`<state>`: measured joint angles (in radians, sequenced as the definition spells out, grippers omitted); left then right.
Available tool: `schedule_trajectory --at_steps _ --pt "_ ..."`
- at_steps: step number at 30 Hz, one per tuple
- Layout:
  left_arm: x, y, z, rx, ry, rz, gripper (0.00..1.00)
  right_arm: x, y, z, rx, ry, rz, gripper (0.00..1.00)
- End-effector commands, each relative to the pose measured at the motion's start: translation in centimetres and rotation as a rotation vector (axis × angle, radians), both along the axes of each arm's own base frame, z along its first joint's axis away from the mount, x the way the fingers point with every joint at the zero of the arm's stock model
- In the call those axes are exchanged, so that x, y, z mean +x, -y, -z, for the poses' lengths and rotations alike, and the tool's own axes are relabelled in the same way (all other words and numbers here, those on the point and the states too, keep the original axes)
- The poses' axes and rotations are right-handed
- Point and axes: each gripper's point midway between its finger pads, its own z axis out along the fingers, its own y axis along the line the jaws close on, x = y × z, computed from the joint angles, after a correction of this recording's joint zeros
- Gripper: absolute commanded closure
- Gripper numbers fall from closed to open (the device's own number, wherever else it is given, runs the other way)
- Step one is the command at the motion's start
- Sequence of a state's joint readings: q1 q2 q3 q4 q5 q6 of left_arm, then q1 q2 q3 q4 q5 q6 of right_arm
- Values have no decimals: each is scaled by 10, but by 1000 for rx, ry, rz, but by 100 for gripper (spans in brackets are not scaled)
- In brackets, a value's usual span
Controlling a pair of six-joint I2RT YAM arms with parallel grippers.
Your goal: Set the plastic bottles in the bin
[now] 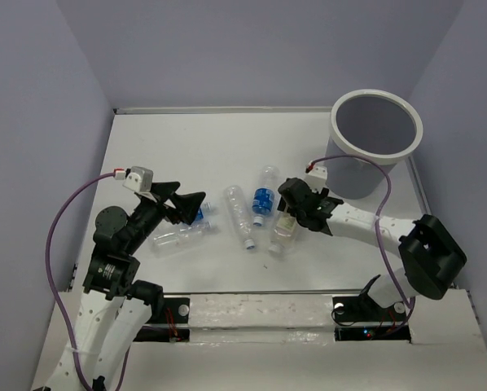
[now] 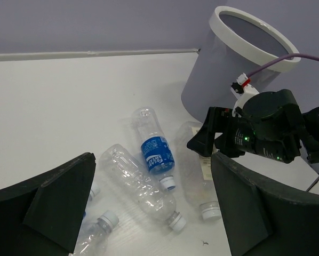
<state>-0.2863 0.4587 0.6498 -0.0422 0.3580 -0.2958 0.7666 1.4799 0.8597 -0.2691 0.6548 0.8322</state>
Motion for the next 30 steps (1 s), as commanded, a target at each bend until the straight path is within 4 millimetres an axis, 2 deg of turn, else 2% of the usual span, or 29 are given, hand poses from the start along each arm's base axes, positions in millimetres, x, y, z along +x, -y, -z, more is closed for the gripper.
schedule_trajectory --at_steps 1,2,5,6,8,11,15,19,22,24,27,28,30 --pt "0 1 -16 -5 37 3 1 -1 13 -15 -34 46 2 67" --pt "1 1 -16 -4 38 3 1 -2 14 -19 -28 53 -3 71" --pt "1 1 -14 -2 32 4 1 -7 15 -21 -21 50 -22 73" --pt "2 1 -15 -3 31 4 1 -10 15 -26 -11 57 -42 80" --pt "2 1 -14 -3 30 6 1 -10 13 -37 2 76 -67 83" --pt "2 1 -14 -4 27 4 1 -15 8 -65 35 122 -142 85" --pt "2 1 -15 -4 30 3 1 -20 0 -78 60 133 -224 86" --pt "2 1 -14 -5 27 4 1 -26 -7 -103 84 177 -310 86" --pt "3 1 -13 -3 24 3 1 -32 -17 -154 155 274 -394 86" --pt "4 1 -13 -4 24 3 1 -36 -23 -202 214 367 -450 86" --pt "4 1 -13 -5 23 1 1 -41 -33 -246 259 440 -522 86" --pt "4 0 -12 -6 20 -2 1 -42 -35 -276 282 495 -536 86" --pt "4 1 -13 -17 15 -1 1 -36 -37 -299 255 542 -547 86"
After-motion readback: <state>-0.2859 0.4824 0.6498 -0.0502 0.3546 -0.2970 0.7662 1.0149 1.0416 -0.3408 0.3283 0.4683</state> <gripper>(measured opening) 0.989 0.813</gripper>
